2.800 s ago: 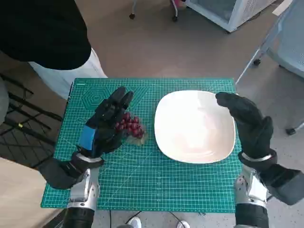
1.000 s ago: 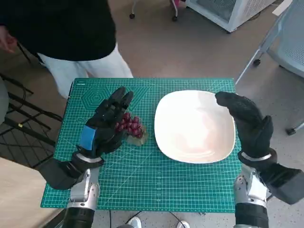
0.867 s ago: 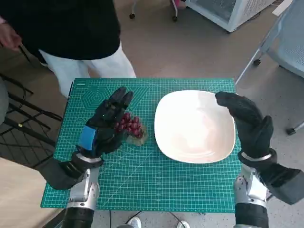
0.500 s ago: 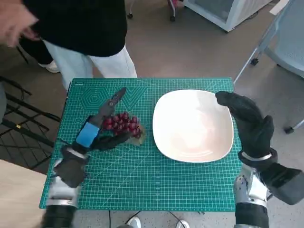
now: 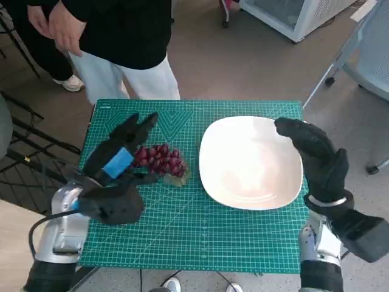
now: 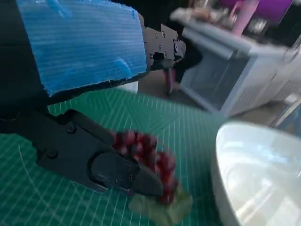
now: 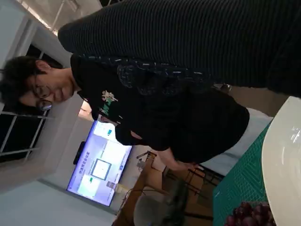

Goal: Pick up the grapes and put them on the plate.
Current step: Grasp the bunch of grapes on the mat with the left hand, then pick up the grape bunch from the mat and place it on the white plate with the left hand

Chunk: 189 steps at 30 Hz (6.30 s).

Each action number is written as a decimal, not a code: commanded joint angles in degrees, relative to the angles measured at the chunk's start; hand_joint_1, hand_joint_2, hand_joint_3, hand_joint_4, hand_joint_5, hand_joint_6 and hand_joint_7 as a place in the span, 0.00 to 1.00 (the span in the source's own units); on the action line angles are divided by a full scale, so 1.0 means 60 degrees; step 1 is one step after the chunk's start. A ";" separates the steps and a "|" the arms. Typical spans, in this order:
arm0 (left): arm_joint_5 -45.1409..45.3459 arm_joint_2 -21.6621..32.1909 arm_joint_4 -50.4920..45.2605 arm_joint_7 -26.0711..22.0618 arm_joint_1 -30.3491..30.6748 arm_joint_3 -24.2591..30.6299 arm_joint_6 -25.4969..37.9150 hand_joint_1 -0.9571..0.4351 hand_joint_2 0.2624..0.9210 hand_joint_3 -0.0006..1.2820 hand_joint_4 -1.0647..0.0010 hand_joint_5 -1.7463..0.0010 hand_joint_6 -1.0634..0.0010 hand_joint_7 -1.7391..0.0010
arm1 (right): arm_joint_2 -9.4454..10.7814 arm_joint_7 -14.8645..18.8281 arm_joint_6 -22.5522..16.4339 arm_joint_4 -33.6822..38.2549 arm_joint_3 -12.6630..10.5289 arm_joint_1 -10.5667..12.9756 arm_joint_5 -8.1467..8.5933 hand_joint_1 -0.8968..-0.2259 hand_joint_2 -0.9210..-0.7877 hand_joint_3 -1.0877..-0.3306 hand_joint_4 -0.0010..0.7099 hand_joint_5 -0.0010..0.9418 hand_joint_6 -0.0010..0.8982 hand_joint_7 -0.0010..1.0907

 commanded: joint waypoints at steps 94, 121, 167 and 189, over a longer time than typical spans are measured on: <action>0.0814 -0.1010 0.9520 0.2514 -0.4818 -0.4314 0.0563 0.70 0.97 0.05 0.36 0.34 0.42 0.50 | -0.0146 0.0204 0.0135 0.0283 -0.0055 0.0065 0.0103 0.55 0.00 0.66 0.25 0.00 0.08 0.20; 0.0787 -0.0769 0.9081 0.2668 -0.4702 -0.4356 0.0452 0.69 1.00 0.10 0.41 0.27 0.48 0.31 | -0.0133 0.0148 -0.0045 0.0466 -0.0073 -0.0108 0.0025 0.55 0.00 0.66 0.25 0.00 0.08 0.19; 0.0893 0.0640 0.1555 0.1222 -0.3439 -0.2762 0.1942 0.69 1.00 0.09 0.39 0.26 0.45 0.36 | -0.0070 0.0111 -0.0188 0.0642 -0.0162 -0.0284 0.0060 0.55 0.00 0.65 0.25 0.00 0.10 0.17; 0.1196 0.0509 0.0344 0.0687 -0.3380 -0.2683 0.1937 0.69 1.00 0.08 0.39 0.34 0.45 0.28 | -0.0080 0.0109 -0.0145 0.0498 -0.0176 -0.0151 0.0111 0.55 0.00 0.66 0.25 0.00 0.10 0.17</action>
